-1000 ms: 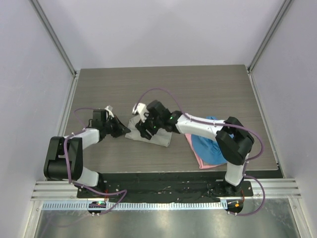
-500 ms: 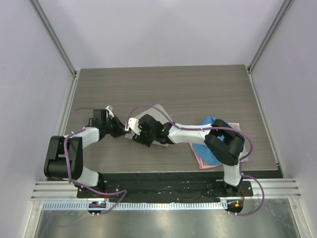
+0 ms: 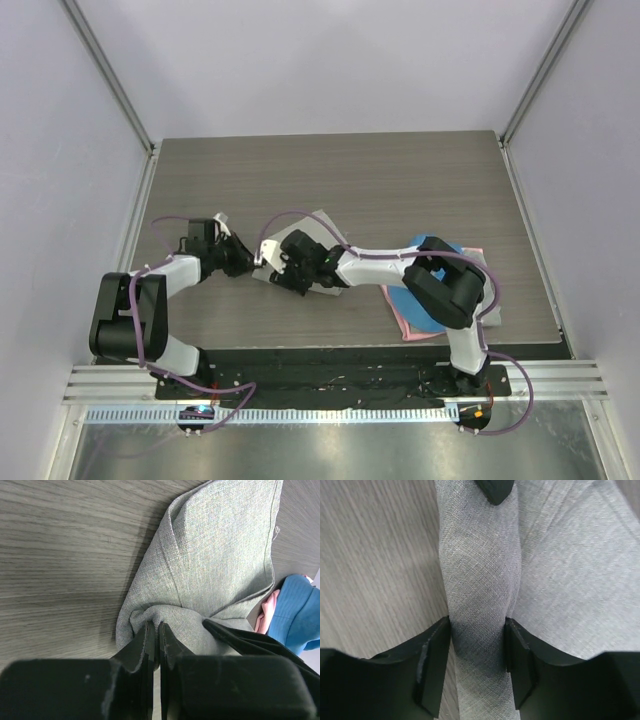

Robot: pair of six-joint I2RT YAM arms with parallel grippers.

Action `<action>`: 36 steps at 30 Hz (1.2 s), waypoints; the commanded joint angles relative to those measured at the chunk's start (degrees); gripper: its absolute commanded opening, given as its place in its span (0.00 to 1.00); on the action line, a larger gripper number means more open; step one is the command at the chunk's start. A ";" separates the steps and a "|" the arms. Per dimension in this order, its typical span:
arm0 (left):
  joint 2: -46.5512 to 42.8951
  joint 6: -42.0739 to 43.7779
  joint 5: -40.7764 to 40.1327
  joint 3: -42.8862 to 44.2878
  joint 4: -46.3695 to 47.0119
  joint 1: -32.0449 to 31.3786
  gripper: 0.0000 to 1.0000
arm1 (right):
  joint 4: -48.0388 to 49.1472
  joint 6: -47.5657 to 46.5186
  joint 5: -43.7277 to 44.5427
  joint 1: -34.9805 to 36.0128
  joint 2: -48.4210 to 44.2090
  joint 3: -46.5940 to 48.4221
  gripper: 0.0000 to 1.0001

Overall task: Fold the napkin, place the utensils inside, and roll it up
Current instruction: Place the utensil onto the napkin

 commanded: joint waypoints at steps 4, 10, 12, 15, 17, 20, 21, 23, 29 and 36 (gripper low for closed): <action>-2.68 -0.25 -1.16 3.04 -0.10 0.04 0.31 | -8.76 5.19 -17.26 -5.15 4.54 3.94 0.39; -5.75 0.46 -4.85 3.23 -1.68 -0.05 0.66 | -9.29 10.02 -32.36 -9.37 6.20 3.15 0.31; -6.89 0.98 -6.69 2.35 -2.12 0.04 0.71 | -9.20 12.22 -36.51 -11.56 6.73 3.33 0.28; -8.92 1.51 -7.66 0.86 -2.12 0.04 0.74 | -9.38 14.42 -43.20 -13.76 8.40 3.85 0.27; -9.45 1.60 -7.06 -0.28 -1.95 0.04 0.74 | -10.16 15.65 -46.36 -14.82 9.98 4.99 0.27; -9.19 1.25 -5.56 -1.78 0.15 0.04 0.73 | -12.09 16.18 -49.09 -15.35 12.09 7.28 0.27; -8.92 1.07 -4.69 -2.57 0.34 0.04 0.72 | -12.54 16.36 -49.27 -15.61 12.62 8.41 0.27; -8.22 0.98 -4.33 -3.19 3.06 0.04 0.70 | -13.59 16.36 -50.15 -15.70 14.02 9.21 0.27; -5.41 0.90 -3.27 -4.24 9.21 0.04 0.59 | -15.70 16.36 -50.16 -16.23 16.75 11.59 0.27; -0.66 0.54 -0.38 -4.86 12.55 0.04 0.31 | -16.06 16.80 -48.67 -16.76 17.11 12.55 0.27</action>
